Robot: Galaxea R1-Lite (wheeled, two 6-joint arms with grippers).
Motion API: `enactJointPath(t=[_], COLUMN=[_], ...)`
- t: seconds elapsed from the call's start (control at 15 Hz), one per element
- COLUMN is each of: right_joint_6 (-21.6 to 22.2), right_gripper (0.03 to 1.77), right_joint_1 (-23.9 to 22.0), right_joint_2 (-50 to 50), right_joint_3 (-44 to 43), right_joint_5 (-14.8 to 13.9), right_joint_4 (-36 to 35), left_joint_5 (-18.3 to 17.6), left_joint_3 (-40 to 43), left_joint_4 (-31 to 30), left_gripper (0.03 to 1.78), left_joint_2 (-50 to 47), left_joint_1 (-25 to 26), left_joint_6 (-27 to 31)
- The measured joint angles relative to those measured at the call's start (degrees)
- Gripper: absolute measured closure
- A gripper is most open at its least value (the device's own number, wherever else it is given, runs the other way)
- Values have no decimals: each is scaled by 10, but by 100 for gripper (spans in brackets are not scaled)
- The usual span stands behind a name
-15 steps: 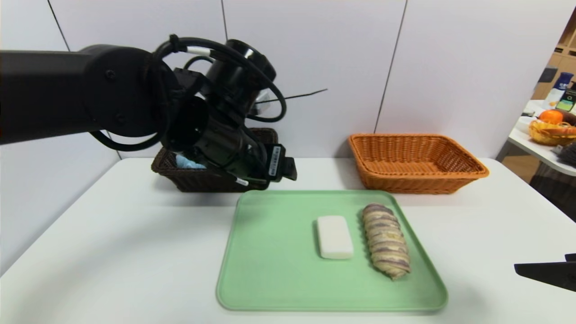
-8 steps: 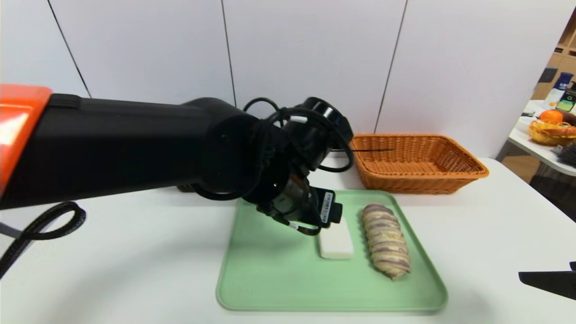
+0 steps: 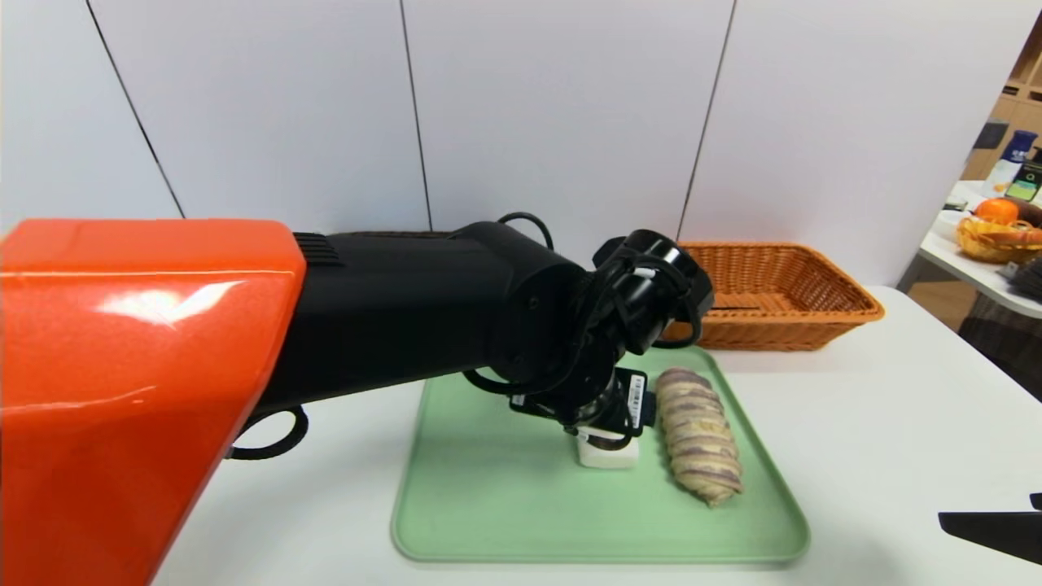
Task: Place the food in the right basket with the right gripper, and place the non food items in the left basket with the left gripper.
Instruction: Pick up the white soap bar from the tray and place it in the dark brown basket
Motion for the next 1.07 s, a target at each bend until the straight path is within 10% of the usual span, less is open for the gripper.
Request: enactJointPath(t=[1.07], right_joint_6=[0], right_gripper=[10], right_joint_1=[0], right_joint_2=[-9], right_joint_3=[34], right_joint_5=[8], right_joint_4=[-42], left_joint_5=[52], left_joint_3=[-38], left_joint_4=[-14], left_gripper=[12], left_joint_2=[57], left_joint_1=[-24], left_joint_6=[-59])
